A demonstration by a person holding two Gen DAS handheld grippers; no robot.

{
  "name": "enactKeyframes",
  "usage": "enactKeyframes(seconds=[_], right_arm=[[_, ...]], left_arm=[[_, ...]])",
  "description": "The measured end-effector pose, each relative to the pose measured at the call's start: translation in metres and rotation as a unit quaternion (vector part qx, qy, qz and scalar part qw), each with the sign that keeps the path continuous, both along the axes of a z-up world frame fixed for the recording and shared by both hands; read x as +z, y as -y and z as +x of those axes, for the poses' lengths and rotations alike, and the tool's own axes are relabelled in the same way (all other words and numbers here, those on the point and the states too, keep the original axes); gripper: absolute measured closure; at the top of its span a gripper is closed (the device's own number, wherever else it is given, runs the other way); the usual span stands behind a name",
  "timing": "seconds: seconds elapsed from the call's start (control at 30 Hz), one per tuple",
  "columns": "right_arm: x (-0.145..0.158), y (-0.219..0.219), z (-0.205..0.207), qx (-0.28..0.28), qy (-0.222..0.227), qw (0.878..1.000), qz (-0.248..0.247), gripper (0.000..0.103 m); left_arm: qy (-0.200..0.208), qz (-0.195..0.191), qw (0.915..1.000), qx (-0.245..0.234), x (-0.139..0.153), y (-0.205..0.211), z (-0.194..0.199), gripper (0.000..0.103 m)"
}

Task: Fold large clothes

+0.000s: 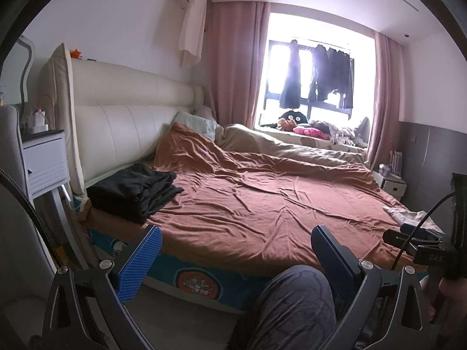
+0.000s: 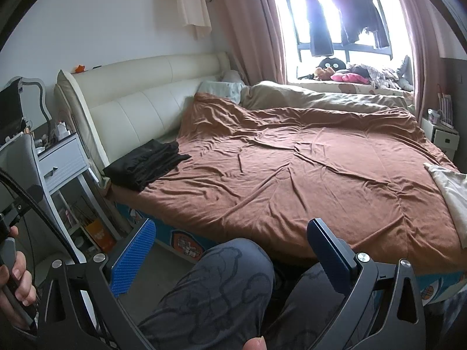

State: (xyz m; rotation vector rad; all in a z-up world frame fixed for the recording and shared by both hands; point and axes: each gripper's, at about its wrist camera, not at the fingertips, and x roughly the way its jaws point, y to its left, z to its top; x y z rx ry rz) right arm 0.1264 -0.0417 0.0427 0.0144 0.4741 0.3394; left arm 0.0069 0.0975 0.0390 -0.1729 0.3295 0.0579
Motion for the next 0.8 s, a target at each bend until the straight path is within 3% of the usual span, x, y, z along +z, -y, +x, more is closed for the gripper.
enactKeyframes(seconds=[0.8], right_arm=[[-0.0011,-0.0018,-0.0070,-0.003,0.007,1.000,-0.002,0.000]], left_arm=[[0.005,0.017,0.9998,-0.004,0.0032,0.0019,-0.0085,0.000]])
